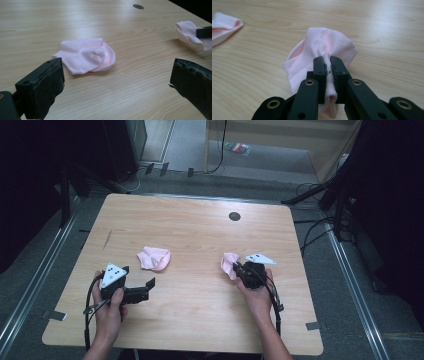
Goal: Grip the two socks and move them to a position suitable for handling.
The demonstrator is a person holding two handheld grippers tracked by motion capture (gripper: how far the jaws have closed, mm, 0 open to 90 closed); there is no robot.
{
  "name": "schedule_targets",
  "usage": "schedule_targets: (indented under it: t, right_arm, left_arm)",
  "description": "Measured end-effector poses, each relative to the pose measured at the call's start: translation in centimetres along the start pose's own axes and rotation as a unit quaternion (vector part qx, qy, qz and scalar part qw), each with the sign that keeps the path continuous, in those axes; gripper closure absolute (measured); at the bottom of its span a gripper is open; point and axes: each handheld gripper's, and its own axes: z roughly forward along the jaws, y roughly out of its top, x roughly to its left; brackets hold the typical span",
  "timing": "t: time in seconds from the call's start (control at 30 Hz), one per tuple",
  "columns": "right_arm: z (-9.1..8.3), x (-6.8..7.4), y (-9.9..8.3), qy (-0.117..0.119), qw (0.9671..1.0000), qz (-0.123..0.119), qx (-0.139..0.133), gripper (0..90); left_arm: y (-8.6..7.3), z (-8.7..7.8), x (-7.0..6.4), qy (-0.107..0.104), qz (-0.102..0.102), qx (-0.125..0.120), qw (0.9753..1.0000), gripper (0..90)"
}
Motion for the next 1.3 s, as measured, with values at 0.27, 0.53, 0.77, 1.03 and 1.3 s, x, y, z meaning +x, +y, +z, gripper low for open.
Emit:
schedule_targets:
  t: [0.27, 0.53, 0.77, 1.03, 1.3]
  right_arm:
    - [-3.6, 4.3, 0.4, 0.043, 0.9981, -0.024, -0.038, 85.1]
    - [-4.6, 9.0, -1.1, 0.076, 0.9956, -0.047, -0.03, 84.9]
    - [-3.4, 12.5, -3.7, 0.084, 0.9945, -0.062, -0.006, 84.8]
    - [-1.2, 13.7, -5.6, 0.086, 0.9941, -0.063, 0.018, 69.1]
    - [-3.0, 14.7, -5.5, 0.111, 0.9911, -0.073, 0.01, 58.7]
  left_arm:
    - [0.8, 0.9, -2.5, -0.027, 0.013, -0.008, 0.9995, 0.0]
    - [0.4, 0.8, -3.4, -0.068, 0.018, -0.007, 0.9975, 0.0]
    - [-1.2, 0.5, -3.5, -0.085, 0.021, 0.013, 0.9961, 14.3]
    - [-2.1, 1.0, -3.4, -0.104, 0.01, 0.038, 0.9938, 15.0]
    - [-2.1, 1.6, -2.9, -0.096, -0.012, 0.067, 0.993, 20.2]
